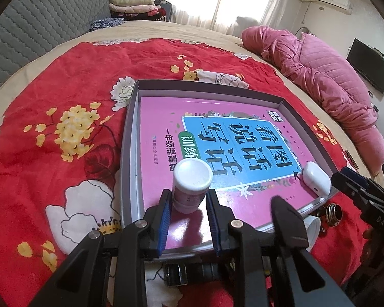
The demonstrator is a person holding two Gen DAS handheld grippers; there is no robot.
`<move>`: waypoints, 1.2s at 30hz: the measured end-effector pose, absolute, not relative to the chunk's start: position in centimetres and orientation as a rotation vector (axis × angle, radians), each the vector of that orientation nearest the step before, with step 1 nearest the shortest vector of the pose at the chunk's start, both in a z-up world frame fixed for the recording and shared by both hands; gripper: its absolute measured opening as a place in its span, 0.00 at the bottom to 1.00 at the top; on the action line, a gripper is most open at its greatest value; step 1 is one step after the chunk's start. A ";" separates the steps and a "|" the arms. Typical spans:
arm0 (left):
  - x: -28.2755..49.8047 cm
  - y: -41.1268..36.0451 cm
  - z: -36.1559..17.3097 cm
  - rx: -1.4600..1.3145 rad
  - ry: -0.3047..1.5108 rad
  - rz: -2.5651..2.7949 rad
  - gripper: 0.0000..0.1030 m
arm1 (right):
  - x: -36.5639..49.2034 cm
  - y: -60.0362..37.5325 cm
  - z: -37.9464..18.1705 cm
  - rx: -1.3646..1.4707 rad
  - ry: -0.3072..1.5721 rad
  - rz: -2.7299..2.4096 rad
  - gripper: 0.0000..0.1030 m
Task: Organize rigid objects
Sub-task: 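Open the left tool releasing the bottle on the book while the right tool releases the case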
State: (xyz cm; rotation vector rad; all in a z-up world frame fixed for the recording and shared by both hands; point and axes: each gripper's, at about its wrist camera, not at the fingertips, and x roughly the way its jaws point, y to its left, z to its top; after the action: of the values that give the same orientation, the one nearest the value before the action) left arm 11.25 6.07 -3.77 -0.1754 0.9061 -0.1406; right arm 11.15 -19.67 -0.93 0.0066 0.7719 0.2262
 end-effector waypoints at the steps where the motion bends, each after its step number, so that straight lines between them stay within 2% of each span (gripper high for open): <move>1: 11.1 6.0 -3.7 -0.169 0.906 -0.136 0.26 | 11.1 -19.6 -0.9 0.006 0.772 0.227 0.70; 5: 10.9 6.1 -3.6 -0.157 0.903 -0.126 0.28 | 11.0 -19.6 -0.8 0.005 0.770 0.229 0.70; 7: 10.8 6.2 -3.4 -0.154 0.899 -0.125 0.31 | 11.1 -19.6 -0.8 0.006 0.768 0.232 0.70; 9: 10.7 6.3 -3.3 -0.153 0.895 -0.121 0.38 | 11.1 -19.6 -0.8 0.005 0.768 0.232 0.70; 19: 9.7 6.4 -2.7 -0.148 0.879 -0.124 0.40 | 10.5 -19.9 -0.3 0.026 0.755 0.248 0.70; 21: 9.5 6.5 -2.5 -0.147 0.875 -0.114 0.46 | 10.2 -20.0 -0.1 0.025 0.750 0.250 0.70; 36: 7.8 7.4 -1.2 -0.175 0.848 -0.096 0.46 | 8.0 -20.7 0.6 0.038 0.715 0.262 0.71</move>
State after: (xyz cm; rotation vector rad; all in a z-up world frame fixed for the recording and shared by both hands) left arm 7.75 7.37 -1.18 -0.1746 0.8475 -0.0962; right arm 8.01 -20.73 0.64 0.0376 0.7152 0.2622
